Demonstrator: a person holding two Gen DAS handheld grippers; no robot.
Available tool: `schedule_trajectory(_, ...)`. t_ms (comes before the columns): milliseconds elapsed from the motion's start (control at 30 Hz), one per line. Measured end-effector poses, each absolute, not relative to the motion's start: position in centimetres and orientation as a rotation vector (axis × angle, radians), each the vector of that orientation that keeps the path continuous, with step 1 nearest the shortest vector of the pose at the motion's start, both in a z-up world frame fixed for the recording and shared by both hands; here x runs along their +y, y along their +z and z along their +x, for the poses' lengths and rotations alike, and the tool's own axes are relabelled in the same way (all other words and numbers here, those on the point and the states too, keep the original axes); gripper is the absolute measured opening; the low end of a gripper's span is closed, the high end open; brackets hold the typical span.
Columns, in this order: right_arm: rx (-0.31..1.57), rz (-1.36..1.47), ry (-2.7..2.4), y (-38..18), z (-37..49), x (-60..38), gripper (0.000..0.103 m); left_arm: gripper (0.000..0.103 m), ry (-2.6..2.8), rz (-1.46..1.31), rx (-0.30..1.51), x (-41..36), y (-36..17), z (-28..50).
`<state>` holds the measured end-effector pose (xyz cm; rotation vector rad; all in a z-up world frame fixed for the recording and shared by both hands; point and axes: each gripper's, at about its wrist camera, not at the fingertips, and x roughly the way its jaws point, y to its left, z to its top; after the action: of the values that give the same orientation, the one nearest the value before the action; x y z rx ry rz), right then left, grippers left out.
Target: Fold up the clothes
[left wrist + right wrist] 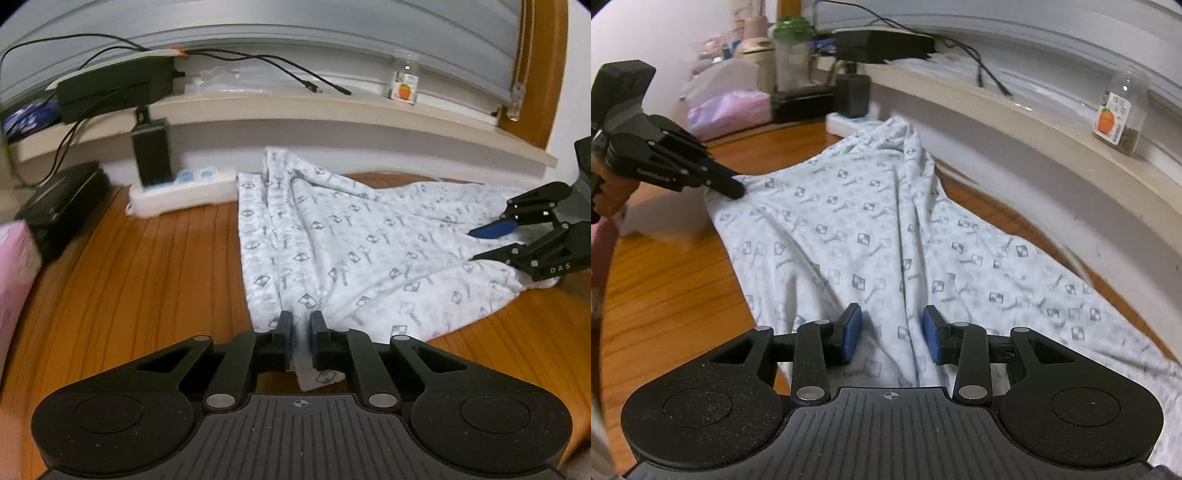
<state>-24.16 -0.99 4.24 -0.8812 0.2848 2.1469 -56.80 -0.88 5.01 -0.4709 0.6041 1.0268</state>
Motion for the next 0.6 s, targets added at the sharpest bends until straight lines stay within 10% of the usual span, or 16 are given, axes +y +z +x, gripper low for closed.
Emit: schedule_trajectory(600,0.277,-0.830,2.056,4.4,-36.1,14.1,0.044,0.025,1.042,-0.483,0.525,-1.1,4.3,-57.1)
